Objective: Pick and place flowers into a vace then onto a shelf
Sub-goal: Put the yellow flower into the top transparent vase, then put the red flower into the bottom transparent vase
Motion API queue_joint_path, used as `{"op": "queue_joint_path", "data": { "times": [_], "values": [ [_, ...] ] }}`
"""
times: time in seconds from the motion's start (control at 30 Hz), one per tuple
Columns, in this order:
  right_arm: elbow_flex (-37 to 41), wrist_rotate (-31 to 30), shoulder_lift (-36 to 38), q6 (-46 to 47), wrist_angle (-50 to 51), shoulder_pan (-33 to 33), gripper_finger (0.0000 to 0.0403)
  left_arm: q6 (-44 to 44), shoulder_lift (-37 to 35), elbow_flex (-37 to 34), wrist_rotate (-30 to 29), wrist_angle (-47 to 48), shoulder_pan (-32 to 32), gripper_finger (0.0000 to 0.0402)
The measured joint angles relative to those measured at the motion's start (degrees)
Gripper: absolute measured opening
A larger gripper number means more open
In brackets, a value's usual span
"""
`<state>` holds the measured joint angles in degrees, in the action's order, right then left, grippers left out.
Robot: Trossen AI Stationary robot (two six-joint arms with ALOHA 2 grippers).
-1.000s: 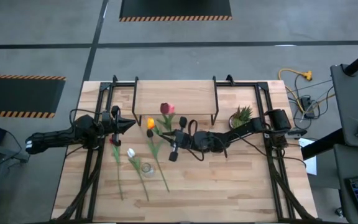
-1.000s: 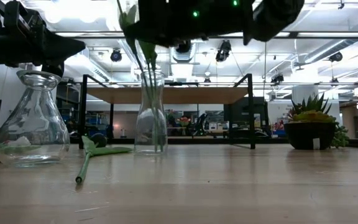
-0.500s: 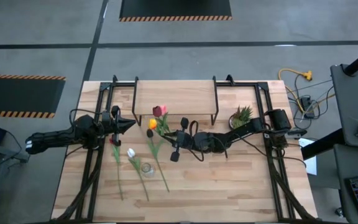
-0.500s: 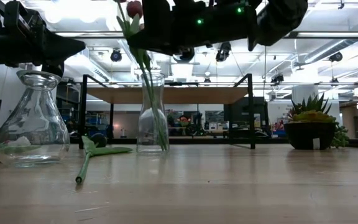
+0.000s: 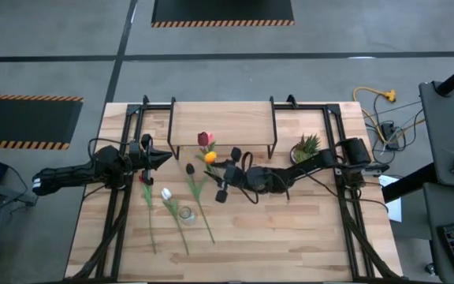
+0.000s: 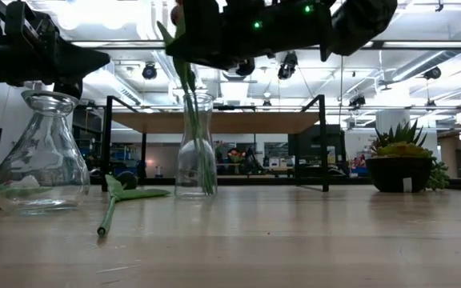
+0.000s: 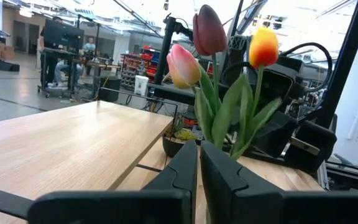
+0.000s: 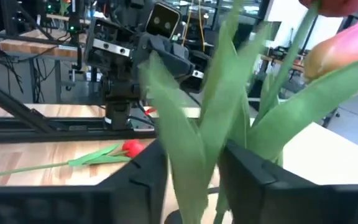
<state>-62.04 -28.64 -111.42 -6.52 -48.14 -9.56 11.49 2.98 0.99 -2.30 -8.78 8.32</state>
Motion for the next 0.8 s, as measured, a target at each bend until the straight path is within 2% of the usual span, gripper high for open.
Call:
{"op": "queue_joint_path", "data": {
  "times": [0.17, 0.37, 0.6, 0.8],
  "values": [
    [-0.11, 0.00, 2.57, 0.04, 6.79, -0.31, 0.0189, 0.00, 0.00, 0.00, 0.01, 0.00, 0.00, 0.0004],
    [-0.11, 0.03, 7.34, 5.93, 18.00, -0.31, 0.0231, -0.01, -0.01, 0.00, 0.00, 0.00, 0.02, 0.0004],
    [0.74, 0.20, 12.30, 13.80, 35.40, -0.89, 0.0253, 0.00, -0.02, -0.01, -0.01, 0.00, 0.02, 0.0004],
    [4.17, 0.20, 17.04, 15.15, 34.95, -2.59, 0.0248, -0.02, -0.02, 0.00, -0.01, -0.02, 0.02, 0.0004]
  ]
}}
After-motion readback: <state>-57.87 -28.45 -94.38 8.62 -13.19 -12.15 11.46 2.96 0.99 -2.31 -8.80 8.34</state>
